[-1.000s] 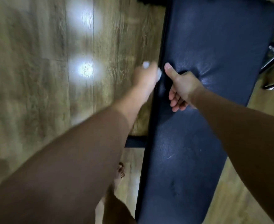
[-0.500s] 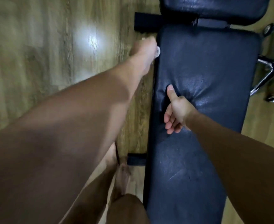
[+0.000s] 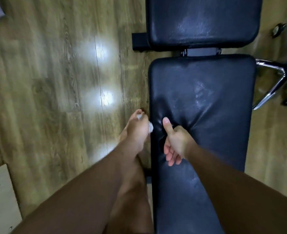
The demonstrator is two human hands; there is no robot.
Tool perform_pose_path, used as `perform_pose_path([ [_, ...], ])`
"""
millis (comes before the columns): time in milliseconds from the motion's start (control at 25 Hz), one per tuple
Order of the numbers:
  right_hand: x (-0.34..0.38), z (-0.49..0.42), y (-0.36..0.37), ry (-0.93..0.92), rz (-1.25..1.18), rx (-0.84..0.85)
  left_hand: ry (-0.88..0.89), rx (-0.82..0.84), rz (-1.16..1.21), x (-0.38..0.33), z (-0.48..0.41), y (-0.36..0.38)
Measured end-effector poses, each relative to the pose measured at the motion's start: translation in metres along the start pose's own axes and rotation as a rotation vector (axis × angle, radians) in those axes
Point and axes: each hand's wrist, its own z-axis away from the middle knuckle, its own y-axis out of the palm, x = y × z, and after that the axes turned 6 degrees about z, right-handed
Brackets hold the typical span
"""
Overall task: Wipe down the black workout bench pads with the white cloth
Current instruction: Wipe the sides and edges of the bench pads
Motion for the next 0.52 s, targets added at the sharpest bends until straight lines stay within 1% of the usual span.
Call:
perform_pose_path([
  [80,0.000,0.000,-0.004,0.007,-0.032,0.011,0.056,-0.109,0.020,-0.093,-0.029,0.014],
  [160,0.001,0.000,-0.006,0.017,-0.031,0.034,0.128,-0.116,0.065,-0.160,-0.041,0.024],
  [240,0.000,0.000,-0.008,0.027,-0.055,0.060,0.177,-0.090,0.032,-0.180,-0.035,0.028],
  [360,0.001,0.001,-0.011,0.043,-0.081,0.102,0.203,-0.069,-0.079,-0.182,-0.015,0.027],
  [440,0.001,0.000,-0.013,0.040,-0.085,0.106,0.137,-0.017,-0.093,-0.188,-0.009,0.019],
  [520,0.002,0.002,-0.015,0.048,-0.096,0.105,0.004,0.077,-0.081,-0.203,-0.010,0.005],
])
